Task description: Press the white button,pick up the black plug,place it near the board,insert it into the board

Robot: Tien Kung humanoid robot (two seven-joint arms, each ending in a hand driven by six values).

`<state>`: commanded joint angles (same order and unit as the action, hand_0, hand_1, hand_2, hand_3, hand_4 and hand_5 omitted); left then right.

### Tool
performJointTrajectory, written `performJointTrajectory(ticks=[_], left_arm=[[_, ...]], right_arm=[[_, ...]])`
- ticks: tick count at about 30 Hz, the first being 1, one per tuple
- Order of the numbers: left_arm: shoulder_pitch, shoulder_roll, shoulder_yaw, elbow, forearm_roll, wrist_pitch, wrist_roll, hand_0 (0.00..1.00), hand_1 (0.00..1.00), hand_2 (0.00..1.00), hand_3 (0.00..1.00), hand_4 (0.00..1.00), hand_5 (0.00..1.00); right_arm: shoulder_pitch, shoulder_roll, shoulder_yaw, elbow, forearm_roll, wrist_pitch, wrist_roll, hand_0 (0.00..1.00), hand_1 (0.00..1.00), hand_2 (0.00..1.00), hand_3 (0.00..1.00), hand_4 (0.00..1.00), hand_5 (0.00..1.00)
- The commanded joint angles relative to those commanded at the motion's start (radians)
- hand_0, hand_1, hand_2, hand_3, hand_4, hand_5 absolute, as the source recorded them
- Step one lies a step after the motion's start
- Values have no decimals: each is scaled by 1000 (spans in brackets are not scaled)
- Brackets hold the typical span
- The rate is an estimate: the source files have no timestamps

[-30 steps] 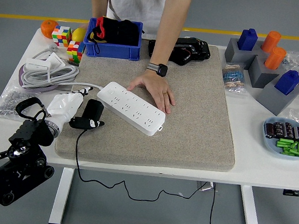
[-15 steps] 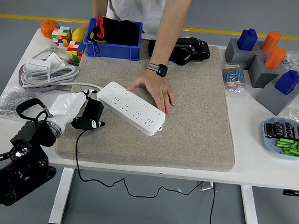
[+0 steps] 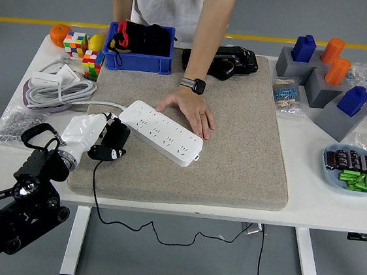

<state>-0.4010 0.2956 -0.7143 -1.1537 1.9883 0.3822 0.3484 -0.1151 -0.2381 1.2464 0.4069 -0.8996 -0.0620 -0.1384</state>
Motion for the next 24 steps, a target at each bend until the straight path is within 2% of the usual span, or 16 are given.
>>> performJointTrajectory(ticks=[4,5,10,11,16,17,24], left_arm=[[-2,0,2,3,5,16,-25,193,387,486,618,704,15],[-2,-1,2,6,5,19,-31,172,354,448,595,590,2],[-3,-1,0,16,-8,29,-59,172,354,448,595,590,2],[-3,0,0,15,-10,30,-62,148,263,320,516,478,2],[-7,5,-8,-13,-23,37,-77,148,263,320,516,478,2],[-10,6,-9,-18,-26,38,-78,142,248,296,498,420,2],[-54,4,15,-28,-58,34,-83,138,254,290,504,424,2]], right_arm=[[1,1,1,0,0,0,0,750,726,706,672,731,416],[1,1,1,-1,-1,0,0,750,726,705,672,731,416],[1,2,3,0,-1,0,0,750,726,705,672,731,416],[1,1,3,0,-1,0,0,750,726,705,670,731,416],[1,1,4,0,-2,-1,1,750,726,705,670,731,416],[0,1,3,0,-2,0,1,749,723,705,665,730,417],[0,0,3,0,-1,-1,1,749,725,705,667,730,417]])
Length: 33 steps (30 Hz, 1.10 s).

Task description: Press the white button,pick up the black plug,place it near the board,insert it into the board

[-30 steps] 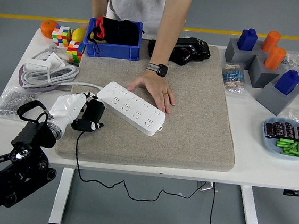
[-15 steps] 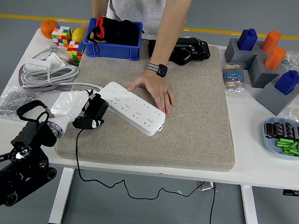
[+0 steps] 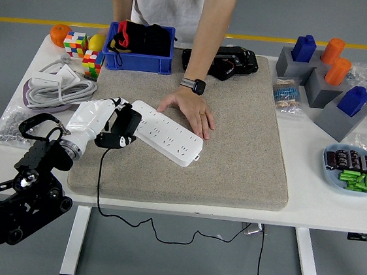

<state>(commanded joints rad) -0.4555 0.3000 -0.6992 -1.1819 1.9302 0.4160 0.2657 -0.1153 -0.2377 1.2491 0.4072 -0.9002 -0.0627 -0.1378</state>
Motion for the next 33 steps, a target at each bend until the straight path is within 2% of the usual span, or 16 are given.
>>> performJointTrajectory(ticks=[4,11,21,33], left_arm=[[-62,-5,66,36,-29,-4,-14,138,254,290,504,424,2],[-140,-10,163,98,-46,1,-35,139,261,293,508,437,2],[-185,-21,210,166,-29,0,-55,138,265,294,512,441,2],[-194,-16,221,220,-3,-6,-57,141,269,294,512,446,2]], right_arm=[[2,0,1,0,1,0,0,749,725,705,667,730,417],[6,-3,2,1,1,-1,0,749,725,704,664,729,417],[6,-5,-8,-1,4,0,-1,749,724,704,665,730,417],[6,-8,-11,-2,5,0,-1,748,724,704,665,729,416]])
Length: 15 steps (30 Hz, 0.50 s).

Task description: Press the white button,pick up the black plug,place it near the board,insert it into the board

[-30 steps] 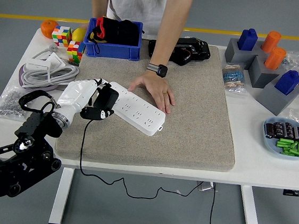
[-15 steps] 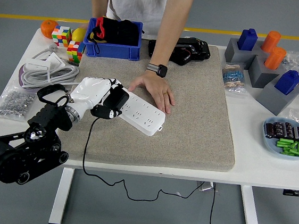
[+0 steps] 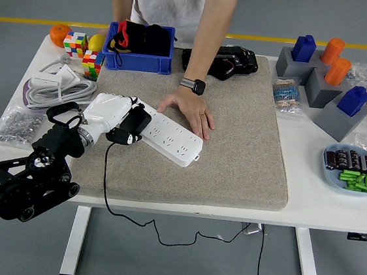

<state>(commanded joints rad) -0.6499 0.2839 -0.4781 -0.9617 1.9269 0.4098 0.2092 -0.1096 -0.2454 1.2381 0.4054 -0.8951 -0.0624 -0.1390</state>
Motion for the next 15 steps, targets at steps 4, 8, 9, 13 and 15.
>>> performJointTrajectory(ticks=[4,8,9,13,15], left_arm=[[4,-1,-6,8,2,-4,1,142,269,293,510,446,2],[5,3,2,4,2,-6,3,141,270,290,510,445,2],[5,5,3,2,3,-7,3,141,270,290,510,445,2],[7,10,5,-7,6,-9,6,141,270,290,510,445,2],[5,8,8,-4,6,-12,8,142,268,285,504,438,2]], right_arm=[[1,-1,-1,2,0,0,0,748,724,703,663,727,415],[1,-2,-2,1,1,0,0,748,723,703,661,726,413],[1,-2,-3,1,0,0,0,748,723,703,661,726,413],[-2,-2,-3,1,0,0,0,748,723,703,661,726,413],[-2,-2,-4,1,0,0,0,748,723,703,661,725,414]])
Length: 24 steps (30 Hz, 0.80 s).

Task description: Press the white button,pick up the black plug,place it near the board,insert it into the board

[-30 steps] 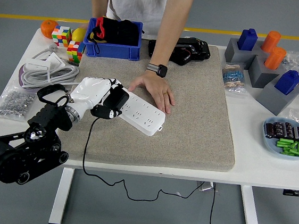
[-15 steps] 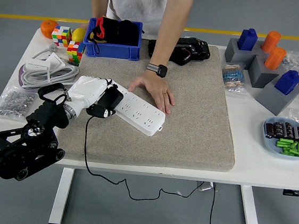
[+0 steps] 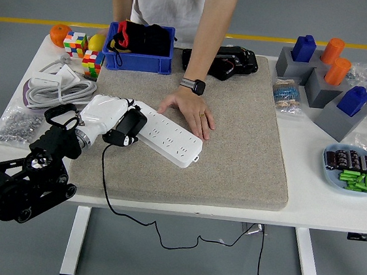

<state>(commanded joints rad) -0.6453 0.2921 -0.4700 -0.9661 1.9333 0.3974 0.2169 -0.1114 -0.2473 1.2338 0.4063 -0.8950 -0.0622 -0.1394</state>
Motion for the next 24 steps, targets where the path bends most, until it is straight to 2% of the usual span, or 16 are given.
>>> performJointTrajectory(ticks=[4,5,10,11,16,17,22,23,24], left_arm=[[2,-4,-3,3,-9,-12,6,142,268,285,504,438,2],[2,-5,-3,2,-12,-15,8,173,339,366,579,547,2],[0,-7,-6,1,-43,-39,10,173,339,366,579,547,2],[0,-7,-8,1,-52,-45,10,284,524,513,606,644,2],[2,-6,-11,-3,-62,-55,12,284,524,513,606,644,2],[2,-6,-11,-3,-62,-56,12,629,763,691,728,829,2],[3,-6,-13,-8,-73,-63,6,629,763,691,728,829,2],[4,-6,-14,-9,-78,-63,3,781,865,791,816,938,185],[4,-6,-14,-9,-80,-63,2,781,865,791,816,938,185]], right_arm=[[0,-1,-1,1,0,0,0,748,723,703,661,725,414],[1,-1,-2,2,0,0,0,748,722,703,660,724,413],[0,1,2,1,-1,0,1,748,722,703,660,724,413],[0,1,2,0,-1,0,0,748,722,703,660,723,411],[-1,1,2,-1,-1,0,0,748,722,703,660,723,411],[-1,1,2,0,-1,0,0,748,722,703,658,723,410],[-1,2,3,1,-2,0,0,748,722,703,658,723,410],[-1,2,3,1,-2,0,1,748,722,703,658,722,407],[-1,3,4,2,-2,0,1,748,722,703,658,722,407]])
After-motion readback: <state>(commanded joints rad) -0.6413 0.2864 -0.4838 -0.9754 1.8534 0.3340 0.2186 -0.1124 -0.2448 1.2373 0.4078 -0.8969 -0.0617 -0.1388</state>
